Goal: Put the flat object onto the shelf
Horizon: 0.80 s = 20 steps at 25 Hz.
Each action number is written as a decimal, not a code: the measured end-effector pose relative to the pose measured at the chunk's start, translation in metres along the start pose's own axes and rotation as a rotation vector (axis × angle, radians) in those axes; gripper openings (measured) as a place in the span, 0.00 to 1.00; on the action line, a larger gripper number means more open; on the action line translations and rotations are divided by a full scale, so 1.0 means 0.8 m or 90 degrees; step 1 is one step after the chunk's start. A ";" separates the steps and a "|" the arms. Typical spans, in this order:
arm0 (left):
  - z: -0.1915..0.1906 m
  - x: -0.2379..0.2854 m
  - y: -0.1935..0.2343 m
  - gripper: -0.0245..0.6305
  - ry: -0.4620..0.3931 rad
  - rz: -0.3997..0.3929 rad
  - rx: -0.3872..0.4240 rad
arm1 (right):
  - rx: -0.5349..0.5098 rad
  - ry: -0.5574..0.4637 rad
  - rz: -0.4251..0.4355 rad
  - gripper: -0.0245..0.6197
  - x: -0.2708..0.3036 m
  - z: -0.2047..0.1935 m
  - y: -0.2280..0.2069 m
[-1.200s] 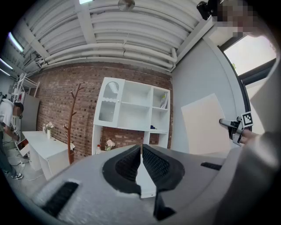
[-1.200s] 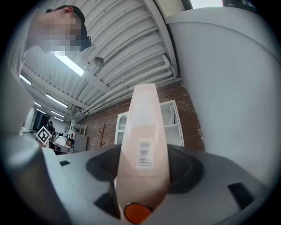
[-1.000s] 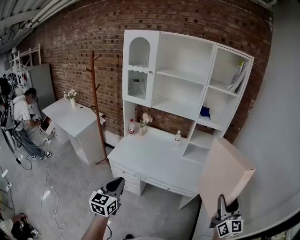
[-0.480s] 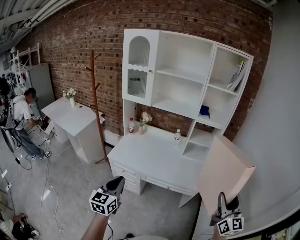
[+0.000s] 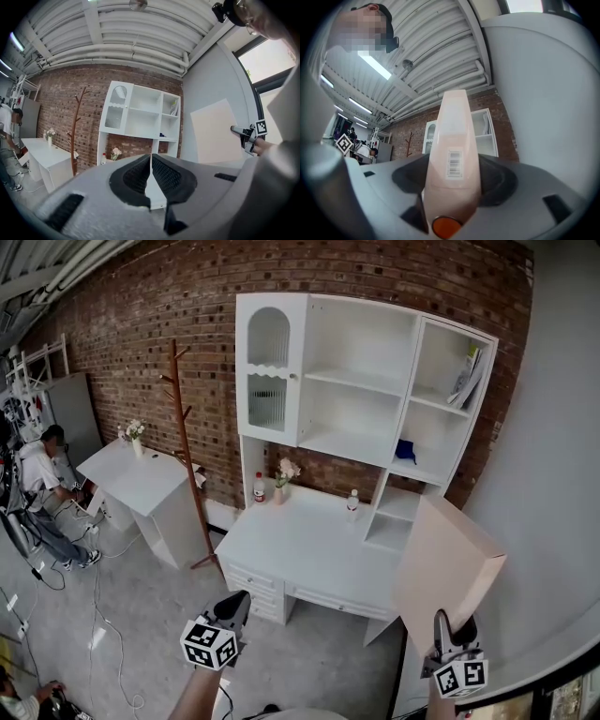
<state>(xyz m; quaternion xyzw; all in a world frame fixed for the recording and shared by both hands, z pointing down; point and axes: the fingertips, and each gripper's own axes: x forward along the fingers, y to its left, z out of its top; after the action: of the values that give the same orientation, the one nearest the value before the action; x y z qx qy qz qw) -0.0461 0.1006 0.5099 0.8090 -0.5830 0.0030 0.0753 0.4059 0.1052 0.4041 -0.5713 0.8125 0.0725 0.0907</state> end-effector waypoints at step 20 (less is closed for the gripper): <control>-0.001 -0.024 0.073 0.09 0.003 -0.032 0.005 | -0.016 -0.005 -0.034 0.49 -0.001 0.004 0.086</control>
<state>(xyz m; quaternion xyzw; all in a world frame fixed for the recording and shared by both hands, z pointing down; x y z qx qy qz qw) -0.1076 0.1008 0.5161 0.8236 -0.5624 0.0050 0.0734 0.3418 0.1298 0.4018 -0.5939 0.7953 0.0829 0.0888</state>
